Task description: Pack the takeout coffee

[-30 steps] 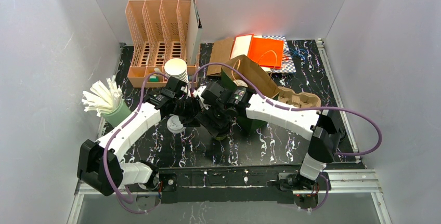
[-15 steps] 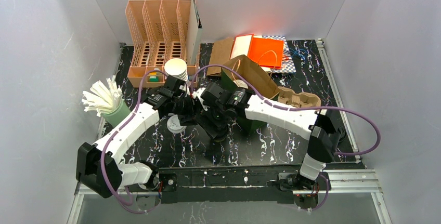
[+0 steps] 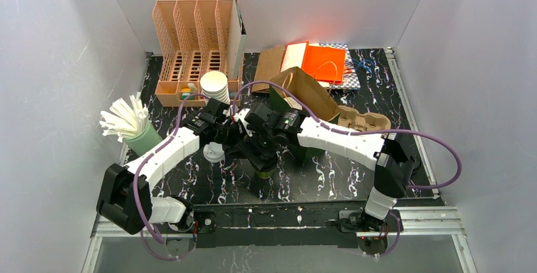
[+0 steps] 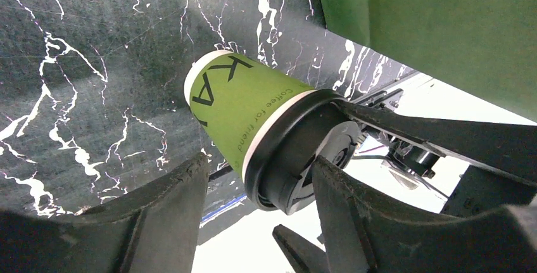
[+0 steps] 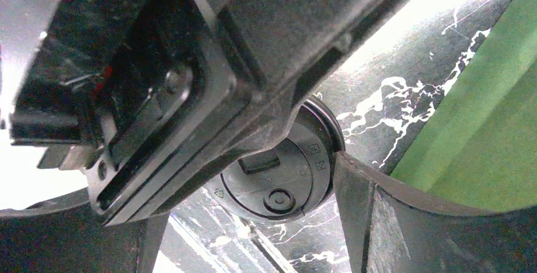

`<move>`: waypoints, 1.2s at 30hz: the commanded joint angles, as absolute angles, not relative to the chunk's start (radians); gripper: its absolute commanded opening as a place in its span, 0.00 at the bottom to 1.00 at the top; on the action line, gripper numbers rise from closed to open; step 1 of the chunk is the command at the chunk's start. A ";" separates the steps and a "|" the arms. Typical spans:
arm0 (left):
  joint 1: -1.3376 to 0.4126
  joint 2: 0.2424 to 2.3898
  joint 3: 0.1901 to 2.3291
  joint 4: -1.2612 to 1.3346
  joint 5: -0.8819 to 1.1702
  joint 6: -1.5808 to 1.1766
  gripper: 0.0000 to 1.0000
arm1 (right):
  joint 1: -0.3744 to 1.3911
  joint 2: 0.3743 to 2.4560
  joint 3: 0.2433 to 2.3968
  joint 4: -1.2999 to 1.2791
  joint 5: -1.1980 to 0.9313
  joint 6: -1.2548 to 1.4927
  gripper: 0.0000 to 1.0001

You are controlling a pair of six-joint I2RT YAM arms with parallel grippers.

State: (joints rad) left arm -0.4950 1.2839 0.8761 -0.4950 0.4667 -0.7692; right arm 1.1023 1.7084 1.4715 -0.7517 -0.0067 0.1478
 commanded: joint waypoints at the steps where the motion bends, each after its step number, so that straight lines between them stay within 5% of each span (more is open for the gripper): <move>1: -0.499 1.285 0.871 -0.494 0.495 -0.750 0.58 | 1.102 1.678 1.496 -0.735 0.037 0.155 0.96; 13: -0.499 1.294 0.893 -0.523 0.487 -0.727 0.56 | 1.102 1.565 1.506 -0.797 0.128 0.268 0.98; 22: -0.499 1.255 1.002 -0.533 0.482 -0.725 0.60 | 1.102 1.353 1.368 -0.779 0.240 0.672 0.76; 30: -0.533 1.224 1.095 -0.540 0.418 -0.561 0.61 | 1.105 1.168 1.141 -0.589 0.241 0.874 0.69; 34: -0.594 1.220 1.124 -0.549 0.344 -0.406 0.97 | 1.106 1.057 0.982 -0.498 0.267 0.945 0.70; 36: -0.633 1.227 1.131 -0.550 0.306 -0.330 0.98 | 1.106 0.990 0.894 -0.452 0.301 0.992 0.69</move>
State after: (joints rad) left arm -0.5694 1.2510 1.0935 -0.5144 0.3904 -0.5266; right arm 1.1019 1.1015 1.0126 -0.5781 0.2333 0.8631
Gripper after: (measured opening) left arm 0.961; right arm 0.698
